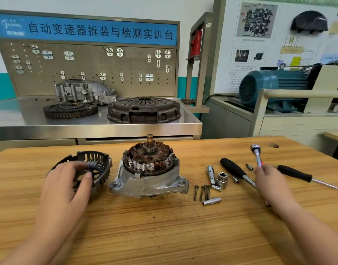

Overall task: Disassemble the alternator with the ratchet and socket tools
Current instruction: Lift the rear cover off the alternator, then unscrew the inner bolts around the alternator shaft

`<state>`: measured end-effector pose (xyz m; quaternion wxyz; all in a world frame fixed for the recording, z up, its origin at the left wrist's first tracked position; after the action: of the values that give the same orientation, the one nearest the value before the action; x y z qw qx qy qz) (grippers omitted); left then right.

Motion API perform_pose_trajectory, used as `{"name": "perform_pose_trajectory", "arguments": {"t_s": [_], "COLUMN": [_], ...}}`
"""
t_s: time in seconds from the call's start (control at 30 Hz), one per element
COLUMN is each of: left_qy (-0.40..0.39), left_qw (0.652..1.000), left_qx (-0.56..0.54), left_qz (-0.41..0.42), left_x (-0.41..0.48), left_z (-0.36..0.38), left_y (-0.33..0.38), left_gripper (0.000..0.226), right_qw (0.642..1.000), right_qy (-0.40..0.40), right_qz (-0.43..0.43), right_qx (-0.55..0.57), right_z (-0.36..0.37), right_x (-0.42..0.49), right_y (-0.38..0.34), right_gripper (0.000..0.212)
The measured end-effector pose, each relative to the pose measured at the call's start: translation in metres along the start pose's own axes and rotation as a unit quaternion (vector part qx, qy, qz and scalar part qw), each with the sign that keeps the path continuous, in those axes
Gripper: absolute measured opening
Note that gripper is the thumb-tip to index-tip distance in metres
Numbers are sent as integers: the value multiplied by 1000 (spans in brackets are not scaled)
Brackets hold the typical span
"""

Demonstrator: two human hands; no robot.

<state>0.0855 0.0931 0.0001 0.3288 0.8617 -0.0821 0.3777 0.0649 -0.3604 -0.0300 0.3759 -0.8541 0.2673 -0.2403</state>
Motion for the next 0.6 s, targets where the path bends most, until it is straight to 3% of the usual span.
{"name": "perform_pose_trajectory", "arguments": {"t_s": [0.07, 0.17, 0.27, 0.33, 0.43, 0.6], "left_qy": [14, 18, 4, -15, -58, -141], "left_qw": [999, 995, 990, 987, 980, 969], "left_qx": [-46, -95, -140, -158, -184, -192], "left_qz": [-3, 0, -12, -27, -49, -69], "left_x": [1, 3, 7, 8, 10, 4], "left_z": [0, 4, 12, 20, 30, 46], "left_y": [7, 20, 34, 40, 44, 39], "left_gripper": [19, 14, 10, 20, 28, 28], "right_qw": [983, 909, 819, 776, 762, 795], "right_qy": [6, -35, -119, -166, -213, -267], "right_qz": [34, 28, -9, -35, -93, -205], "right_qx": [179, 415, 561, 608, 604, 505], "right_z": [-13, -28, -23, -14, 2, 37], "right_x": [0, -8, -22, -34, -52, -78], "right_y": [-10, -45, -90, -118, -155, -195], "right_gripper": [25, 25, 25, 25, 21, 12]}}
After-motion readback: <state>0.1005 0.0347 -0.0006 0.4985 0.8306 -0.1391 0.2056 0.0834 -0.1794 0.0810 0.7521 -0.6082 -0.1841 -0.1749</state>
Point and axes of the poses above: each hand's wrist, its own x-axis towards the middle knuckle, its own z-axis out of the palm, y = z × x, the point moved 5 cm from there along x, towards the middle knuckle, and after that the axes turned 2 degrees about z, right-handed, at the moved point
